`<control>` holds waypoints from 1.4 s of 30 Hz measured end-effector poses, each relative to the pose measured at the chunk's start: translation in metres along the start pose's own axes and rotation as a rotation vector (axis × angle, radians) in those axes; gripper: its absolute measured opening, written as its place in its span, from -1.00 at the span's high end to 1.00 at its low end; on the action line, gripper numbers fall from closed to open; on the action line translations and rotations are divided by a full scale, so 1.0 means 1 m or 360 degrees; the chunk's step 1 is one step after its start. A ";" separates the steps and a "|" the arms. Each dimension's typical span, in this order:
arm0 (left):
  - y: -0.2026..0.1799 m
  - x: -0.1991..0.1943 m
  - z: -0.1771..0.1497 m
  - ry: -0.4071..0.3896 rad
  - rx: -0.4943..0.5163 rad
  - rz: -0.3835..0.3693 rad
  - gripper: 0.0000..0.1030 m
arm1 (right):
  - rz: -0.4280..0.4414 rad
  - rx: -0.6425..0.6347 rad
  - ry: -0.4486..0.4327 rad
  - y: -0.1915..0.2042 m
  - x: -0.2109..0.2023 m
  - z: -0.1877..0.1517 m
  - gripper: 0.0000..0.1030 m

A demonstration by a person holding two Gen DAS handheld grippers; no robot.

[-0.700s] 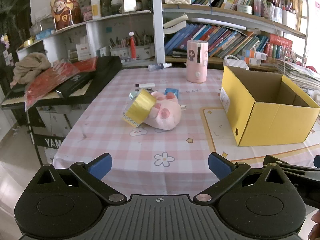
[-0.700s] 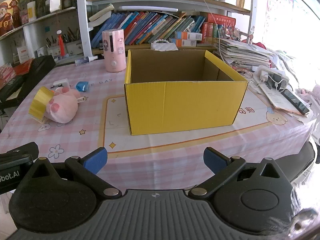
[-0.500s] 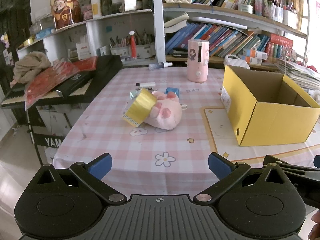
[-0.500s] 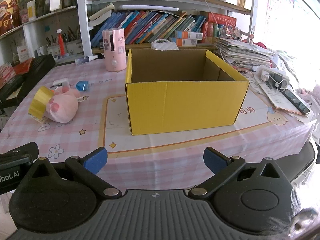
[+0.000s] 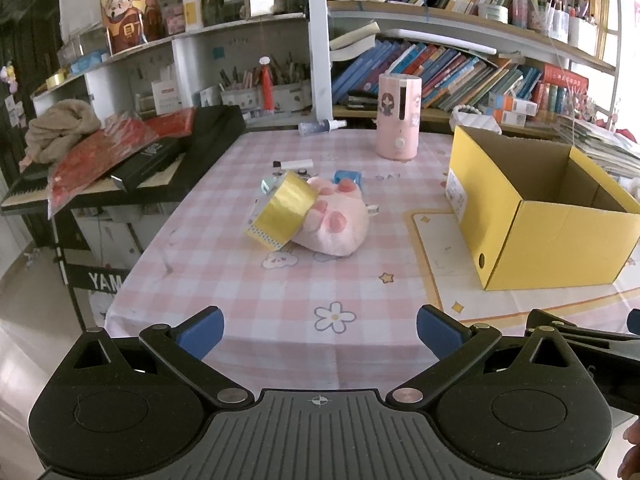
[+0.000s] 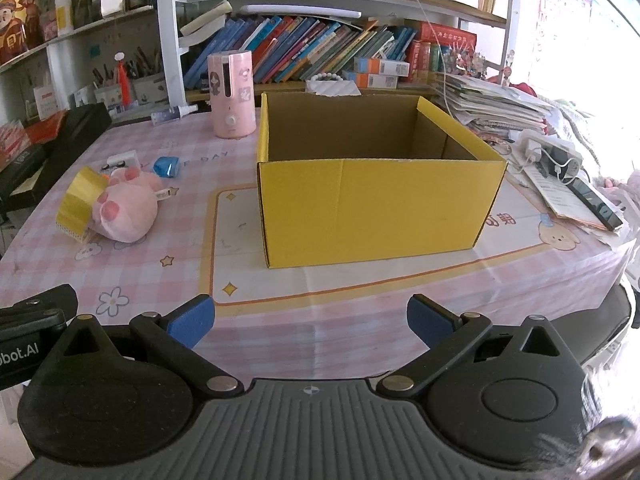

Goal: Organize objects

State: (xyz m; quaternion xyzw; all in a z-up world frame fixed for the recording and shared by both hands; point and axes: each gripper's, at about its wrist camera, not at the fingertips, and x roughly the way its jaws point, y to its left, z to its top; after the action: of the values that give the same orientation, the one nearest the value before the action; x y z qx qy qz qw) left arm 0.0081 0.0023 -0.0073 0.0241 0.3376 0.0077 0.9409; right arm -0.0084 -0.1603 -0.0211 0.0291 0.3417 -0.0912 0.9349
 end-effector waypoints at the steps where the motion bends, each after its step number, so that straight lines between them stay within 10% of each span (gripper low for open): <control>1: 0.000 0.000 0.000 0.0000 0.0000 0.0000 -1.00 | 0.0002 0.0001 0.0000 0.000 0.000 0.001 -1.00; 42: 0.018 -0.003 0.002 -0.0009 -0.0028 -0.0022 -1.00 | 0.0014 -0.0012 0.0002 0.009 -0.002 0.003 -1.00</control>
State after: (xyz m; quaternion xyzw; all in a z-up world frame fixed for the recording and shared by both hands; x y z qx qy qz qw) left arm 0.0073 0.0196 -0.0029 0.0136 0.3350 0.0042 0.9421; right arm -0.0068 -0.1518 -0.0178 0.0271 0.3425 -0.0857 0.9352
